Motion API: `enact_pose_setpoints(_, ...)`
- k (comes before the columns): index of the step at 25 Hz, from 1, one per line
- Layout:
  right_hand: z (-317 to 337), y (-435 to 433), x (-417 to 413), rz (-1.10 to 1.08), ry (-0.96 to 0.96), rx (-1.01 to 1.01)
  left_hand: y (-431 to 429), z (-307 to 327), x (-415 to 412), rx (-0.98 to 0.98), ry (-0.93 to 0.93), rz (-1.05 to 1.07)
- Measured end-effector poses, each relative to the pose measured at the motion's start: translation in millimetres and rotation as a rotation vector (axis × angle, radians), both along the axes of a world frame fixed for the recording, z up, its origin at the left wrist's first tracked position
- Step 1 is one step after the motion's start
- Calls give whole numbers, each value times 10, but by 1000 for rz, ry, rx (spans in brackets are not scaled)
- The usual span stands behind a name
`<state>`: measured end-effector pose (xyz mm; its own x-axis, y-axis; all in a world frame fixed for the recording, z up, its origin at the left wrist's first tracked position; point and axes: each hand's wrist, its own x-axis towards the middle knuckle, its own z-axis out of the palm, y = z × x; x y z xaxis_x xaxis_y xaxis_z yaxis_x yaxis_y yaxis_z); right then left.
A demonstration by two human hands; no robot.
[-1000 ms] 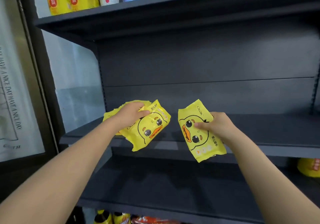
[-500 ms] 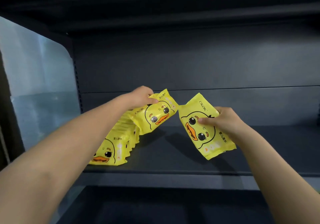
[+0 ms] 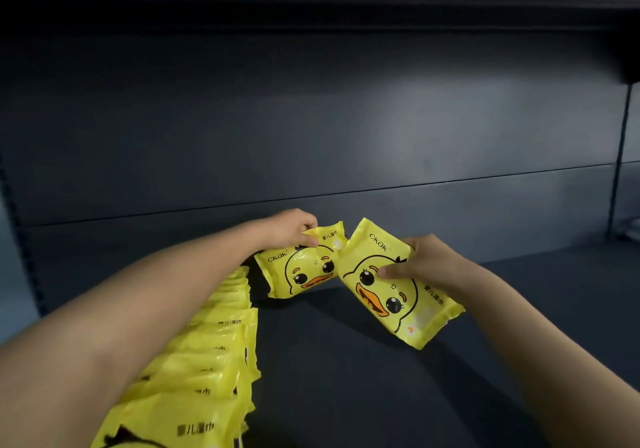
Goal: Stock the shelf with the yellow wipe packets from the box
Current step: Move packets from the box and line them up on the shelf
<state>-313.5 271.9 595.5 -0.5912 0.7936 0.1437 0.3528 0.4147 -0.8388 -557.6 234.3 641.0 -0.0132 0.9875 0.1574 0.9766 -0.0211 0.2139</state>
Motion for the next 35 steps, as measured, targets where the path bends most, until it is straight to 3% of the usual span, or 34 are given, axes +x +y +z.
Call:
enact_pose_setpoints(9, -53, 311, -370, 13, -86, 35, 284, -341, -480, -153, 244, -15)
enact_pose_setpoints(17, -59, 324, -436, 6, -122, 66, 122, -215, -504, -13, 153, 48)
enact_pose_setpoints(20, 19, 225, -548, 14, -145, 124, -133, -14, -536, 7, 230, 84)
enact_pose_setpoints(22, 92, 155, -722, 70, -179, 204, -332, 70, -556, 5, 300, 118)
enact_pose_setpoints(26, 86, 72, -1358, 193, -449, 521, -716, 166, -694, 17, 359, 215)
enact_pose_setpoints(29, -214, 69, -1683, 84, -557, 812, -892, 164, -737, 21, 362, 248)
enact_pose_setpoints(35, -431, 130, -1542, -14, -536, 858, -1056, 89, -861, 13, 377, 266)
